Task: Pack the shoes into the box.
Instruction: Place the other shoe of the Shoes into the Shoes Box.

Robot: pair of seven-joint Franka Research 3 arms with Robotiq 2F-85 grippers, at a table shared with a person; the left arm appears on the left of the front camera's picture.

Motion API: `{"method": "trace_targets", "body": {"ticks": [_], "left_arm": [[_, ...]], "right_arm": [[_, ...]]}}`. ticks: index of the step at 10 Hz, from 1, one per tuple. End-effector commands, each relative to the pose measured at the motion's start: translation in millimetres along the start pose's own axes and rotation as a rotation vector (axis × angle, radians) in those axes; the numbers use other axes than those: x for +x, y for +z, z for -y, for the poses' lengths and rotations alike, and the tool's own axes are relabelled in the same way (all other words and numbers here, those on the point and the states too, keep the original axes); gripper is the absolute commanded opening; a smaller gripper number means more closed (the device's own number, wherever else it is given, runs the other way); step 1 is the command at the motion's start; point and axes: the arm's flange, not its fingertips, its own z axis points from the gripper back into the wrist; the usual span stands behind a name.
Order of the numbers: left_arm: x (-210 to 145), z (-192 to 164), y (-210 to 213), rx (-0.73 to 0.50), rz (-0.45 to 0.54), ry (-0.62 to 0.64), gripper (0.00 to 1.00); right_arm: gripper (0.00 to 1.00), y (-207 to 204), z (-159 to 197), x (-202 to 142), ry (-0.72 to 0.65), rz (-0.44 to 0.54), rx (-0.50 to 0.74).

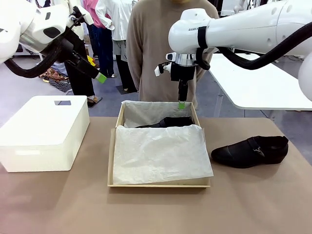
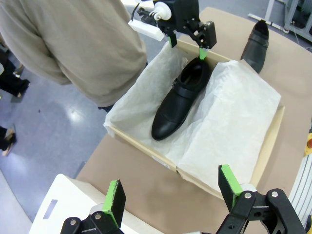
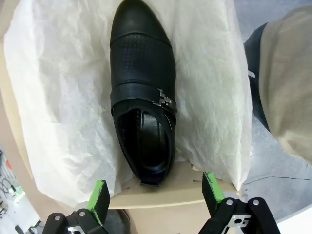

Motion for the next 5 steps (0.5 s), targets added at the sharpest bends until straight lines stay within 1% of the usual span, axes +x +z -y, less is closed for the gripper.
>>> {"method": "trace_targets", "body": {"ticks": [1,3,5], "left_arm": [[-2,-2,0,-0.015,0.014,-0.008,1.00],[-2,-2,0,-0.015,0.014,-0.008,1.00],[-2,-2,0,-0.015,0.014,-0.008,1.00]], "right_arm": [[1.00,24,-12,-20,0.032,-0.017,-0.059],[1.00,43,-22,-49,0.061,-0.027,-0.108],[1.00,55,-27,-89,0.071,-0.030,-0.126]]}}
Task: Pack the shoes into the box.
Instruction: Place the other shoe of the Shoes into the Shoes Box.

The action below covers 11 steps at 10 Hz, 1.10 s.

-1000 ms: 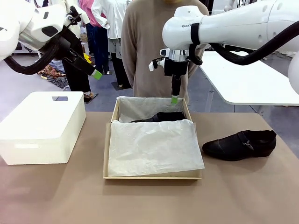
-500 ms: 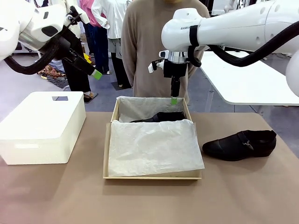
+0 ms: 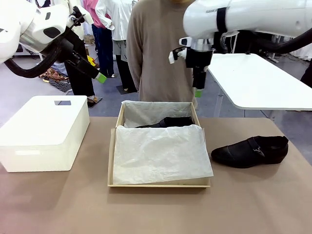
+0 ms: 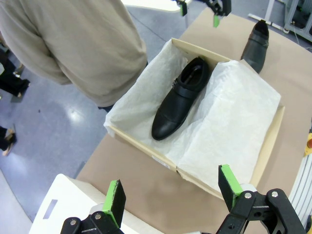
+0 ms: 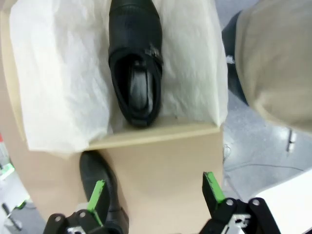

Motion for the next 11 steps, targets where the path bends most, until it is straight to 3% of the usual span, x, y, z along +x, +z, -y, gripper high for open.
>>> {"method": "trace_targets", "body": {"ticks": [1,3,7,11], "left_arm": [[-2,-2,0,-0.015,0.015,-0.008,1.00],[-2,-2,0,-0.015,0.015,-0.008,1.00],[-2,-2,0,-0.015,0.015,-0.008,1.00],[-2,-2,0,-0.015,0.015,-0.008,1.00]], "right_arm": [[1.00,-6,-18,-43,0.007,0.010,-0.057],[1.00,-7,-23,-83,0.000,0.012,-0.114],[1.00,-23,-24,-142,-0.044,-0.005,-0.103],[1.00,-48,-21,-153,-0.076,0.002,-0.045]]}}
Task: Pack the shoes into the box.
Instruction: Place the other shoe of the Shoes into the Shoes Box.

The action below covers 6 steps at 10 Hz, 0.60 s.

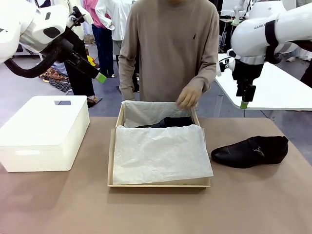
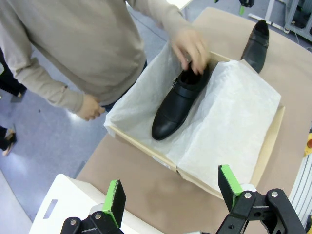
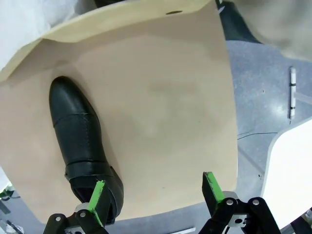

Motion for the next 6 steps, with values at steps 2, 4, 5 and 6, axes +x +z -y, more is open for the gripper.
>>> {"method": "trace_targets", "body": {"ticks": [2,4,5,6], "left_arm": [[-1.9,-1.8,-0.3,-0.016,0.015,-0.008,1.00],[-1.9,-1.8,-0.3,-0.016,0.015,-0.008,1.00],[-1.9,-1.8,-0.3,-0.016,0.015,-0.008,1.00],[-1.9,-1.8,-0.3,-0.016,0.015,-0.008,1.00]], "right_arm": [[1.00,5.7,1.3,-0.4,0.003,-0.005,-0.014],[1.00,5.7,1.3,-0.4,0.003,-0.005,-0.014],[1.00,5.7,1.3,-0.4,0.003,-0.005,-0.014],[1.00,5.7,1.3,-0.4,0.003,-0.005,-0.014]]}}
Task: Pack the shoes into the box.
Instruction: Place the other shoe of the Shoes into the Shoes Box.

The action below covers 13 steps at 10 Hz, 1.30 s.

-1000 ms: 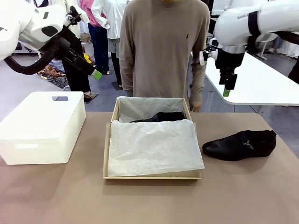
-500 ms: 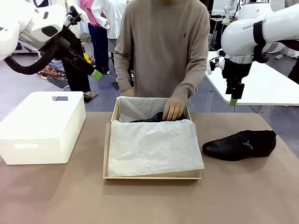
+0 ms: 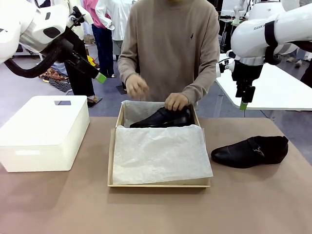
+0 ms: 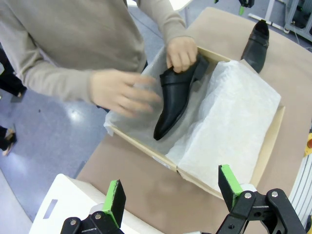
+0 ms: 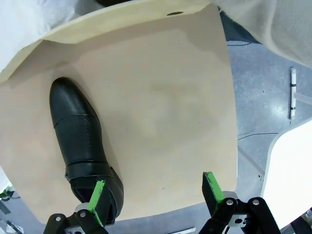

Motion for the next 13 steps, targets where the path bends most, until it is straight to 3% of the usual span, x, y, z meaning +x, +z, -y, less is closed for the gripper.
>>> {"method": "trace_targets", "body": {"ticks": [1,5,13], "left_arm": [[-2,-2,0,-0.016,0.015,-0.009,1.00],[-2,-2,0,-0.016,0.015,-0.009,1.00],[-2,-2,0,-0.016,0.015,-0.009,1.00]], "right_arm": [[1.00,4,1,-1,0.003,-0.005,-0.010],[1.00,1,-4,-8,0.006,0.006,0.002],[1.00,-5,-45,-106,-0.005,0.067,-0.045]]}}
